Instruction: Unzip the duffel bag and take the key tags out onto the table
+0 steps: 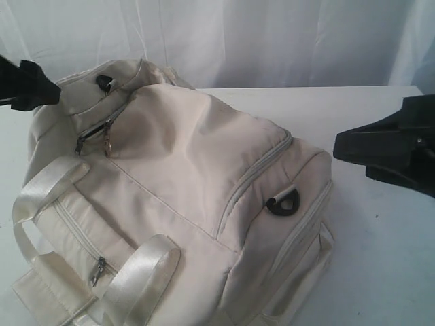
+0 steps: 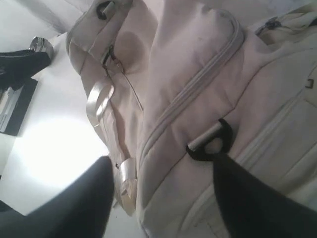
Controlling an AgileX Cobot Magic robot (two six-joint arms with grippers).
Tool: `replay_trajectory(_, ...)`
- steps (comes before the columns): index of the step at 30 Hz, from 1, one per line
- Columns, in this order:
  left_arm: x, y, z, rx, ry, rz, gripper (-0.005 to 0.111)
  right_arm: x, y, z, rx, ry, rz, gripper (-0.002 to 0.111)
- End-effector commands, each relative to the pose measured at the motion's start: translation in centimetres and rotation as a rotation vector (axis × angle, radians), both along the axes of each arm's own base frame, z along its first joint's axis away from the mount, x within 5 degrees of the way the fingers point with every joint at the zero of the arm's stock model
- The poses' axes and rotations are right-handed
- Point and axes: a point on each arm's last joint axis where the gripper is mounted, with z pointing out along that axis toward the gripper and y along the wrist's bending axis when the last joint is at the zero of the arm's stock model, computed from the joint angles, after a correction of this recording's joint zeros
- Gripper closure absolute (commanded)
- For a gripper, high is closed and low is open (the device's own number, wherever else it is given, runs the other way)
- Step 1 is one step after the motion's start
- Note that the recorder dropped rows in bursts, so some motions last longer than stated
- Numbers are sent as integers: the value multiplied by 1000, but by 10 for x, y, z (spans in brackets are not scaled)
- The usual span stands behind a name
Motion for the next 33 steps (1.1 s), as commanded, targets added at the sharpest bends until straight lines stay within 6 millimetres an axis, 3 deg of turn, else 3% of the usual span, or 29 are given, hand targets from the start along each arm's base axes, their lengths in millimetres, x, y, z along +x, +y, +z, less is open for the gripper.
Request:
replay_trajectory(1,12,-10,2,78,-43,-96,31,14,4,-10,-12,78,5,30)
replay_trajectory(11,46,-16,6,98,-97,-98,31,56,13,-53,-64,303,-2,27)
replay_trajectory(23,73,-20,-35,114,-10,-91,32,86,27,-97,-10,544,-22,29)
replay_trajectory(28,74,-21,-44,119,39,-102,52,86,47,-106,6,550,52,31)
replay_trajectory(33,72,-22,-45,121,65,-111,81,85,65,-109,49,543,83,48)
